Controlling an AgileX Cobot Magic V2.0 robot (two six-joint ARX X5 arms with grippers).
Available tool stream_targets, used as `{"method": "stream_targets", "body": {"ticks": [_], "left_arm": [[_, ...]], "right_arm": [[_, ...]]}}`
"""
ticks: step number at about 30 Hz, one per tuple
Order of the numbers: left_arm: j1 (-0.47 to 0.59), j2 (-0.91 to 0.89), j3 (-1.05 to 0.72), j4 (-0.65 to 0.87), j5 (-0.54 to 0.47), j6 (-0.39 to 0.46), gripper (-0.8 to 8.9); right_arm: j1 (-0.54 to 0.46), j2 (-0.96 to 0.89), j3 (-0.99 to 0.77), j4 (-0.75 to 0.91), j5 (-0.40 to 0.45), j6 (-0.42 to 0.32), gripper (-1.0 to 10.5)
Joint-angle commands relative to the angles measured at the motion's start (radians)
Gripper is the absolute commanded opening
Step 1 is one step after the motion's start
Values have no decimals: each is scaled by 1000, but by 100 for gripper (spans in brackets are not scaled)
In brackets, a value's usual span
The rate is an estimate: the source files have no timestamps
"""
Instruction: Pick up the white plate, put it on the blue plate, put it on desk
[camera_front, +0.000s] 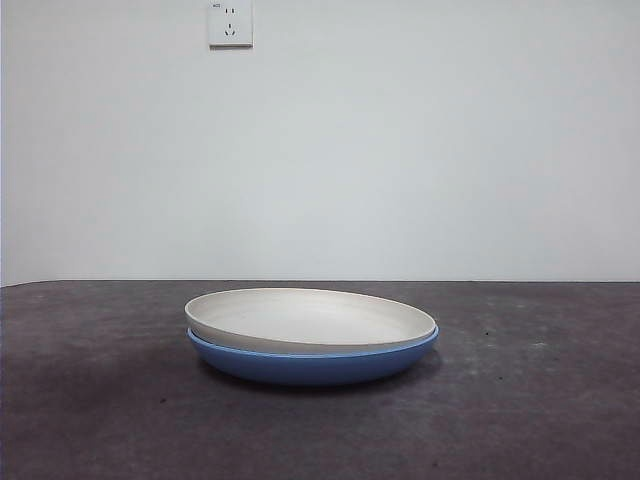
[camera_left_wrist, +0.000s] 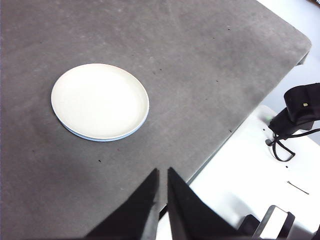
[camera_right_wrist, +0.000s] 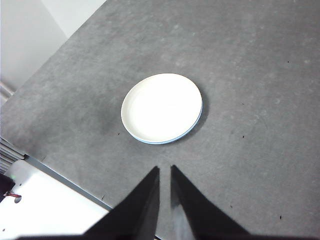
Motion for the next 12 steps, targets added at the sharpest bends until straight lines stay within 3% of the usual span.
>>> {"method": "stream_targets", "body": {"ticks": [1, 8, 12], "left_arm": [[42, 1, 10, 4, -4, -3, 25], [297, -29, -76, 53, 10, -3, 25], [407, -108, -235, 187, 9, -2, 25]], "right_arm": [[9, 7, 16, -37, 4, 5, 34], [9, 7, 16, -37, 5, 4, 34], [9, 7, 16, -37, 3, 4, 34]]}}
